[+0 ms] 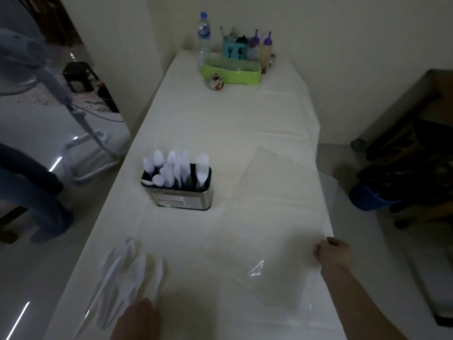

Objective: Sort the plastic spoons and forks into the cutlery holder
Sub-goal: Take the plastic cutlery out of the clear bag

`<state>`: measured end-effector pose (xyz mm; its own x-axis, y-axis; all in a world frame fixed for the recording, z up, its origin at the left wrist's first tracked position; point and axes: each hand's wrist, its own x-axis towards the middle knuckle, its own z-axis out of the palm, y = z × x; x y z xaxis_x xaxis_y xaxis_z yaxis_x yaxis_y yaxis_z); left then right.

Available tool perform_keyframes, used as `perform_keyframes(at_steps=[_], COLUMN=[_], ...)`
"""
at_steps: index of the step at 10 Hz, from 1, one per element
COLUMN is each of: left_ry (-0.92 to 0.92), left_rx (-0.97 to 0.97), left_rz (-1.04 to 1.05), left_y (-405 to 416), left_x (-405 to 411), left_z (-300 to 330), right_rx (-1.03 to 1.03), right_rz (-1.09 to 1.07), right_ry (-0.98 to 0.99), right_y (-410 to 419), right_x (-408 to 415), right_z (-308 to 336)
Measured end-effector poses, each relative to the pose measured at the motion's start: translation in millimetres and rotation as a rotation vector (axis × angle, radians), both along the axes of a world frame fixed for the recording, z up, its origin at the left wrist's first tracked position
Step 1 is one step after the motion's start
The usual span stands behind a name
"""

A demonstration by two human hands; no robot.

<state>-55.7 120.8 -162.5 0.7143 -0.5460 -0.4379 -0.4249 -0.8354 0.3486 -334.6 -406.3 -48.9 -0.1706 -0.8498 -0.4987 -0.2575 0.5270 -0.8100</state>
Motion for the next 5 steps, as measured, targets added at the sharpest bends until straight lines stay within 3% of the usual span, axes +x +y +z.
perform_keyframes(at_steps=[1,2,3,4,5], left_ry=[-0.407,-0.579,-0.179,0.029,0.054], left_rx=[-0.047,-0.297,-0.22,-0.159,-0.081], left_rz=[-0.057,0.01,0.205,0.225,0.117], left_y=[10.3,-180.4,-255.8,-299.0,-325.6], left_x=[78.2,-29.0,-58.4,-50.4,-47.4], left_z=[43.3,85.8,119.6,113.6,101.8], right_rx=[-0.03,-0.056,-0.092,-0.138,-0.156], right_rz=[0.037,0.062,0.098,0.119,0.131], right_ry=[0.092,0.133,0.203,0.18,0.132], right_y=[-4.5,-10.3,-18.9,-32.7,-54.7], right_x=[-0.2,0.4,3.3,17.7,39.0], right_z=[-11.6,-18.3,-22.1,-21.9,-21.9])
